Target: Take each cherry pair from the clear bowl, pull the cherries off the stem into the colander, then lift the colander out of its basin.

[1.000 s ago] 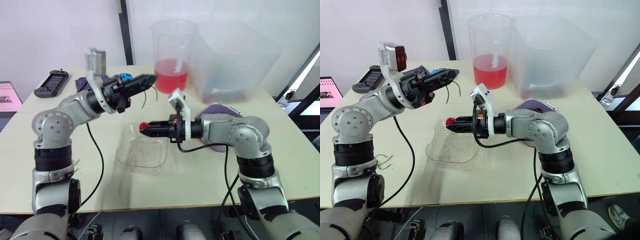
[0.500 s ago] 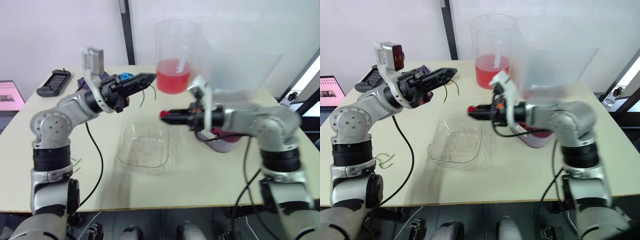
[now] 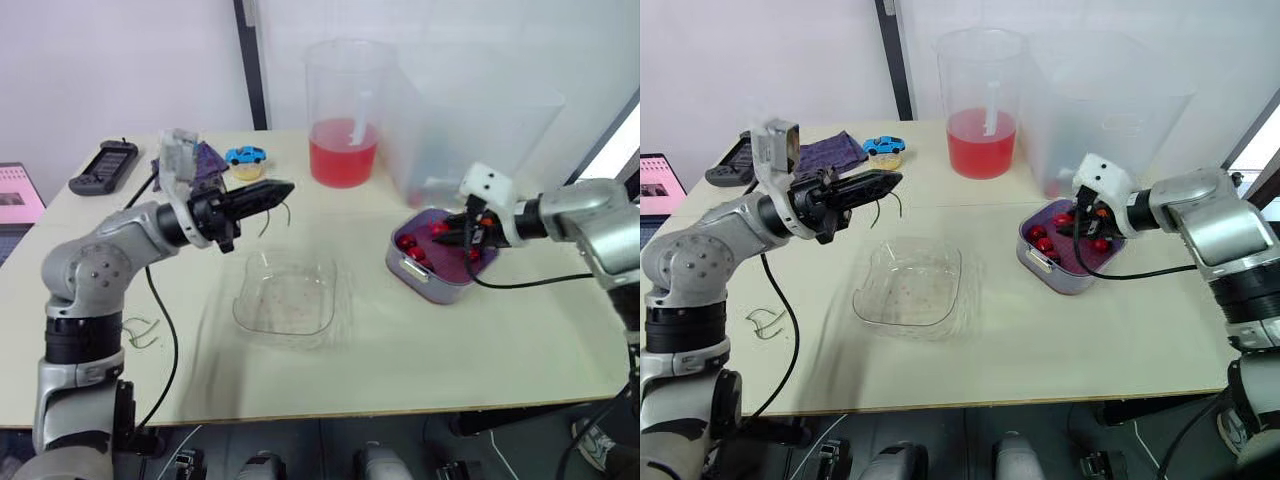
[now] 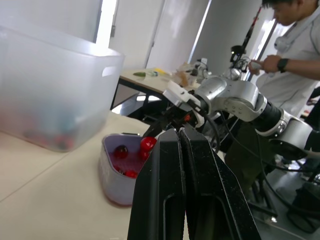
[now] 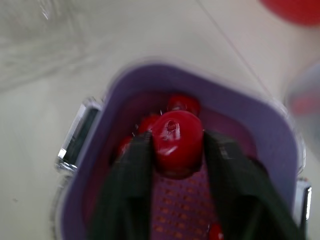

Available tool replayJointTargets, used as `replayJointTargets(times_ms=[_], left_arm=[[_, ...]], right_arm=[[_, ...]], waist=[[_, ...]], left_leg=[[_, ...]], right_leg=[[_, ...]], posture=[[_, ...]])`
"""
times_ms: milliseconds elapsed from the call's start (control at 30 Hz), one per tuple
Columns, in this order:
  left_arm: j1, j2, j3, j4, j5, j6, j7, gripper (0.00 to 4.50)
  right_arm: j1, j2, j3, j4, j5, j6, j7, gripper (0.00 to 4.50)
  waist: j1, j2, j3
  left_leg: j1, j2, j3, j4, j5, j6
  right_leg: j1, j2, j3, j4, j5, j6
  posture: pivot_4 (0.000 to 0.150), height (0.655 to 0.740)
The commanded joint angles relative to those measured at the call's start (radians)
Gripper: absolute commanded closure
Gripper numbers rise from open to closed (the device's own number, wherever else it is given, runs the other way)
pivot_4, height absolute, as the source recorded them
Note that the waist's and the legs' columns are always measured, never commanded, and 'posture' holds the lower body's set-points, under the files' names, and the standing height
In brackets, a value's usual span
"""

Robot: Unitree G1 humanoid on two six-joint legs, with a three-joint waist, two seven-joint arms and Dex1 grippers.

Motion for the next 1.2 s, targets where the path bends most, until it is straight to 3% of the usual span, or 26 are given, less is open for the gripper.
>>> replayJointTargets(times_ms=[33,100,233,433,600,767,933,1033,1200], left_arm=[[0.015,0.029,0.022,-0.051,0.005,-0.014,-0.002,4.5],[0.027,0.04,0.032,-0.059,0.002,-0.011,0.004,4.5],[0.058,0.07,0.065,-0.073,-0.009,-0.001,0.024,4.5],[0.219,0.166,0.178,-0.111,-0.024,0.043,0.082,4.5],[0.526,0.186,0.34,-0.111,-0.037,0.072,0.096,4.5],[0.727,0.144,0.378,-0.093,0.03,0.012,0.127,4.5],[0.758,0.113,0.373,-0.032,0.075,-0.018,0.159,4.5],[0.754,0.121,0.394,0.047,0.136,-0.067,0.184,3.53],[0.76,0.164,0.443,0.115,0.189,-0.144,0.159,1.06]], right_arm=[[-0.057,-0.006,-0.044,0.047,-0.045,-0.037,0.026,1.04],[-0.082,-0.011,-0.056,0.063,-0.057,-0.042,0.046,0.06],[-0.137,0.002,-0.117,0.059,-0.012,-0.045,0.11,0.02],[-0.192,0.078,-0.238,-0.121,0.257,0.12,0.284,0.02],[-0.207,0.166,-0.261,-0.286,0.453,0.281,0.321,0.02],[-0.237,0.219,-0.218,-0.237,0.414,0.288,0.269,0.02],[-0.246,0.239,-0.185,-0.198,0.363,0.242,0.263,0.02],[-0.242,0.24,-0.175,-0.202,0.357,0.235,0.271,0.0],[-0.236,0.232,-0.178,-0.207,0.363,0.249,0.275,0.0]], waist=[[0.003,0.0,0.0],[0.004,0.001,0.0],[0.004,0.001,0.0],[-0.007,0.001,0.001],[-0.007,0.002,0.001],[0.019,0.001,0.001],[0.045,0.0,0.0],[0.045,0.0,0.0],[0.04,0.0,0.0]], left_leg=[[0.0,0.0,0.0,0.0,0.0,0.0],[0.0,0.0,-0.001,0.0,0.0,0.0],[0.0,0.0,-0.002,0.0,0.0,0.0],[0.0,0.001,-0.003,-0.002,0.0,0.0],[0.001,0.001,-0.004,-0.002,0.0,0.0],[0.0,0.001,-0.004,0.0,0.0,0.0],[0.0,0.0,-0.004,0.0,0.0,0.0],[0.0,0.0,-0.004,-0.001,0.0,0.0],[0.0,0.0,-0.004,-0.001,0.0,0.0]], right_leg=[[0.0,0.0,0.0,0.0,0.0,0.0],[0.0,0.0,0.0,0.0,0.0,0.0],[0.0,0.0,0.001,0.0,0.0,0.0],[-0.001,0.0,0.0,0.0,0.0,0.0],[-0.001,0.0,0.001,0.0,0.0,0.0],[0.0,-0.001,0.0,0.0,0.0,0.0],[0.0,-0.002,-0.001,-0.001,0.0,0.0],[0.0,-0.002,-0.001,-0.001,0.0,0.0],[-0.001,-0.001,-0.001,0.0,0.0,0.0]], posture=[[0.15,0.7337],[0.15,0.7337],[0.15,0.7337],[0.15,0.7337],[0.15,0.7337],[0.15,0.7337],[0.15,0.7337],[0.15,0.7337],[0.15,0.7337]])
